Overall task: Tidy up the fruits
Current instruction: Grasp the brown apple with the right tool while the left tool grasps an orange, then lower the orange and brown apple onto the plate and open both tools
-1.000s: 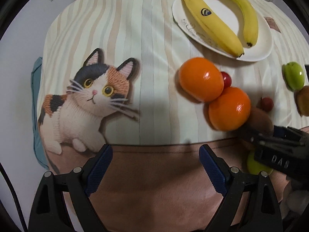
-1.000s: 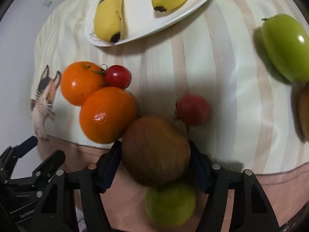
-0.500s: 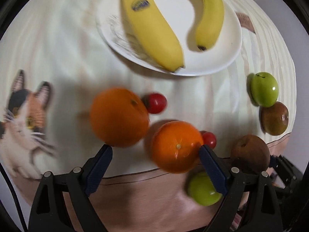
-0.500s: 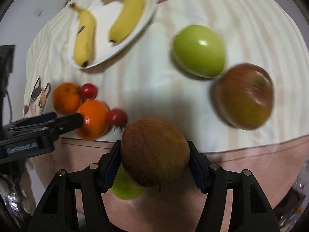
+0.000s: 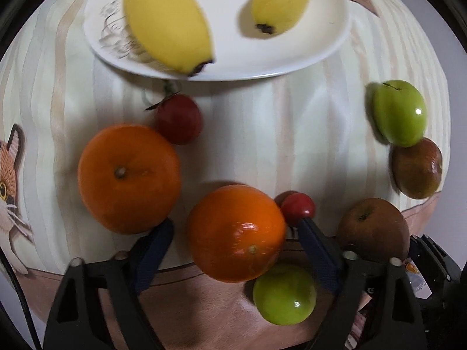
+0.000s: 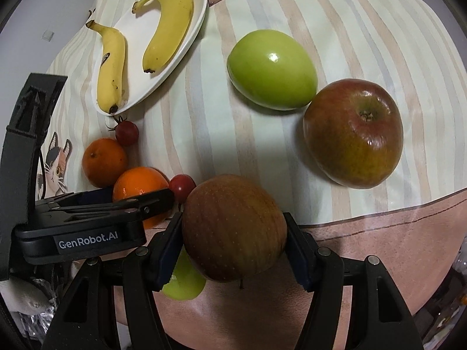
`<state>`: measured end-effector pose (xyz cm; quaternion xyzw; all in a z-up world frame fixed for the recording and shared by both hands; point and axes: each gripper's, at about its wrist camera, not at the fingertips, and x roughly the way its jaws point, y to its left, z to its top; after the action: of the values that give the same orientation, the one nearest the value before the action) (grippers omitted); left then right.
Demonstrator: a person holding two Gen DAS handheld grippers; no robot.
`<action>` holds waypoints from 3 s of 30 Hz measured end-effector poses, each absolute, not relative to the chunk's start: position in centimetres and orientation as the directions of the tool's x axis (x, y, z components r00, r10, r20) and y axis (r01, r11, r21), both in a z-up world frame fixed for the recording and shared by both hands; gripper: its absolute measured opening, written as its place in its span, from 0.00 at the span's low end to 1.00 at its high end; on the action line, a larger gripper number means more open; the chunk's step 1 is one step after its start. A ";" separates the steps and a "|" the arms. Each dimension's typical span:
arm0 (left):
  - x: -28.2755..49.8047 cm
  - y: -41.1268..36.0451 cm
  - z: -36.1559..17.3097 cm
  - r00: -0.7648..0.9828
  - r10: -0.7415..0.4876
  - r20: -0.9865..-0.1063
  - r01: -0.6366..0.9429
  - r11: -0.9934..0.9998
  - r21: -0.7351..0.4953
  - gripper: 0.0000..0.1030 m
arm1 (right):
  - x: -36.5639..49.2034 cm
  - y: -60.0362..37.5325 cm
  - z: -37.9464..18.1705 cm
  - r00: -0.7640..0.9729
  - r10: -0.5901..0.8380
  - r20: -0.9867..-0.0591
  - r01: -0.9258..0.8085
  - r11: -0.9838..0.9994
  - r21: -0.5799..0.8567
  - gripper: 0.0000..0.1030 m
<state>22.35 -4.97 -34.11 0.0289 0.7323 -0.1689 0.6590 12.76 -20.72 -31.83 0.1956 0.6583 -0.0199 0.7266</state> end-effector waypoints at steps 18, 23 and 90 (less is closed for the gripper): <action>15.1 -4.1 -31.0 0.008 -0.015 -1.000 0.373 0.928 -0.011 0.61 | 9.9 -22.0 -31.0 0.110 0.229 -0.967 0.289 0.924 0.251 0.65; 14.5 -3.4 -33.2 -0.046 -0.005 -0.999 0.337 0.941 -0.021 0.63 | 9.7 -21.7 -32.1 0.100 0.219 -0.971 0.286 0.928 0.239 0.65; 43.7 -9.1 -26.3 0.044 0.002 -0.999 0.420 0.907 0.021 0.63 | 35.4 -16.6 -30.0 0.265 0.378 -0.887 0.177 0.886 0.430 0.69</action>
<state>43.66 -9.12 -26.35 0.1562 0.6754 -0.1479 0.7054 35.37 -16.61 -29.97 0.2299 0.6028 0.0659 0.7612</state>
